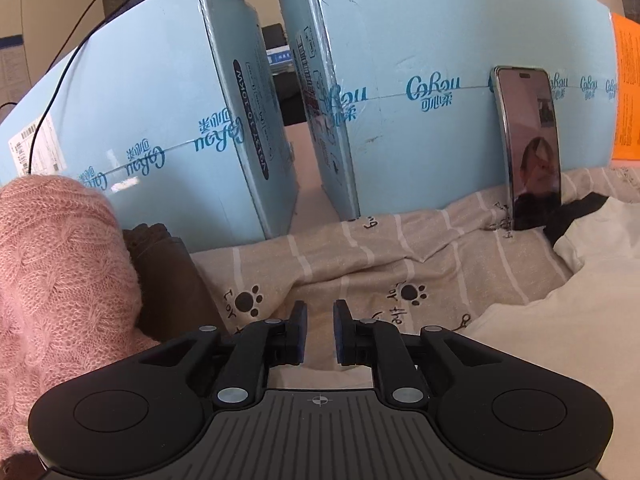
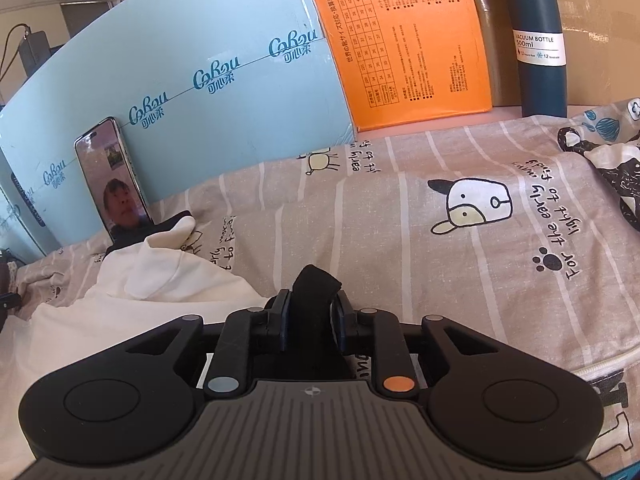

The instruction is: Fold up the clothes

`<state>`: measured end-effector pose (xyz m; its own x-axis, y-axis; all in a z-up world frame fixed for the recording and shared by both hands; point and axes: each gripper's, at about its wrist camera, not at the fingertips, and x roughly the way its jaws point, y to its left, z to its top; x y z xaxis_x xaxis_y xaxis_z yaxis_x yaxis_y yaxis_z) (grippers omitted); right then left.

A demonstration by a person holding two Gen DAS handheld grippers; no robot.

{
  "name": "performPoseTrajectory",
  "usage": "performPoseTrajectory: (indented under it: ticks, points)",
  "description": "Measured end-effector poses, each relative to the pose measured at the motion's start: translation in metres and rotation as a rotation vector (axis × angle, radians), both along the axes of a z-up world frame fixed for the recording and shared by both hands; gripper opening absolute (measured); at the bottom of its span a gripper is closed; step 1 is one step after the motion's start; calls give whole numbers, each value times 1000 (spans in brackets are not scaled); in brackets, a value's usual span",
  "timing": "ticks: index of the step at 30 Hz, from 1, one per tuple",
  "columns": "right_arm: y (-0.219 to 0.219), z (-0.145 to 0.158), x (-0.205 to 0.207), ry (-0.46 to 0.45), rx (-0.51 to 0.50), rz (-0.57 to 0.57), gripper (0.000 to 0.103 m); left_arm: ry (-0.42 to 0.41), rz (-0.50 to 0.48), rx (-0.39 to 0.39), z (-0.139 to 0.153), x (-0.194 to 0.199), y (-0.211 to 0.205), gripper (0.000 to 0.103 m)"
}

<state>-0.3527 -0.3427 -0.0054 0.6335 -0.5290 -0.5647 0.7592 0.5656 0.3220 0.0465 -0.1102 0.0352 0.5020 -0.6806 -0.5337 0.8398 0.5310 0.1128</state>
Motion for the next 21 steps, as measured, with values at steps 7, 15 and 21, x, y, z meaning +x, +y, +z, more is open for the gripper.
performPoseTrajectory:
  ticks: [7,15,21]
  points:
    - [-17,39,19,-136,4,82,53,302,-244,-115,8,-25,-54,38]
    - [-43,26,107,-126,148,260,68,409,-346,-24,-28,-55,-119,43]
    - [-44,5,131,-67,130,289,57,300,-377,-2,-42,-68,-131,38]
